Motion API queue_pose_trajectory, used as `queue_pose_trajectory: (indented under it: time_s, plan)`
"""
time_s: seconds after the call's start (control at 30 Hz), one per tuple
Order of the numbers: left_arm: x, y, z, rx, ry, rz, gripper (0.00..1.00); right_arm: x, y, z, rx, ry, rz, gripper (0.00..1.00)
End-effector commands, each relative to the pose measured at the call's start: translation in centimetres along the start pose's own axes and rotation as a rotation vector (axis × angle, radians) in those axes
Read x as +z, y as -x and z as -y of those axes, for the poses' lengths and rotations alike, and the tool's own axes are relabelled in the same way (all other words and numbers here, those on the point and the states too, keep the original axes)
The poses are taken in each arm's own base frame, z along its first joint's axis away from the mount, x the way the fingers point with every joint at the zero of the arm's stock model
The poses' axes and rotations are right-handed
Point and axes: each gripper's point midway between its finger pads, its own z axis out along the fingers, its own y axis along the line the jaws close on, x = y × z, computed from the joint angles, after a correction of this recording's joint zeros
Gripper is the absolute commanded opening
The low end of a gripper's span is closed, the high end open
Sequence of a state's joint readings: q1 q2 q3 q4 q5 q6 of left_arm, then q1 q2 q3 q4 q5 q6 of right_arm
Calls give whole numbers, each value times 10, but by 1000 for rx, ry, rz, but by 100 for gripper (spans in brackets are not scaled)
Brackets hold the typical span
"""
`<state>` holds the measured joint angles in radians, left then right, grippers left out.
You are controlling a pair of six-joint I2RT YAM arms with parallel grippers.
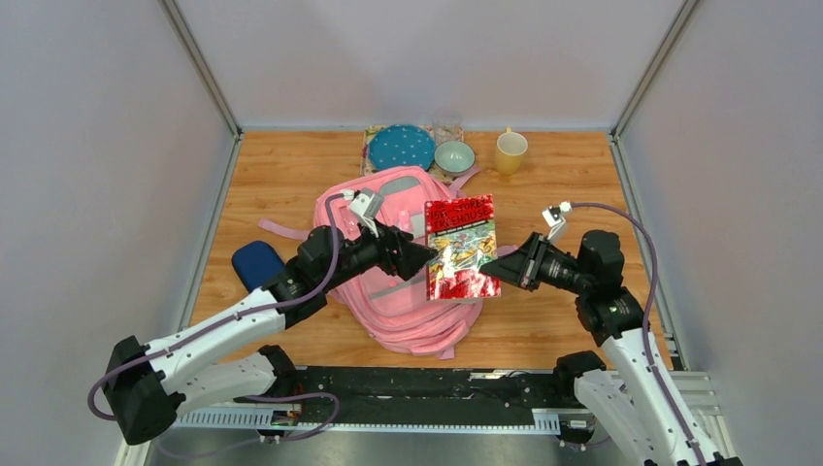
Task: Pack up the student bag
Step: Pick up the book from the center of the board.
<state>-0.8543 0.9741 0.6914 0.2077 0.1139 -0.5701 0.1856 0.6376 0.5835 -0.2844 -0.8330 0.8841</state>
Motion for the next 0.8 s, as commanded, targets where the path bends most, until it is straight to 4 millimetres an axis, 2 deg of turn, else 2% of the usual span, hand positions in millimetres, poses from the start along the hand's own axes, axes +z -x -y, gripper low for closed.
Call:
queue_pose_trajectory:
  time_s: [0.0,0.27,0.43,0.67,0.77]
  plan:
    - [-1,8,1,-14,-16,47,91,7,3,-36,-109,119,20,0]
    - [-4,5,-7,-31,-27,46,91,7,-10,-55,-152,204,-24,0]
    - [-7,7,6,-21,-121,75,92,4,-23,-57,-182,247,-95,0]
    - [-8,8,36,-20,-298,69,92,-2,-33,-65,-232,290,-160,0]
    - [-8,9,46,-14,-353,56,89,-2,-36,-68,-242,301,-174,0]
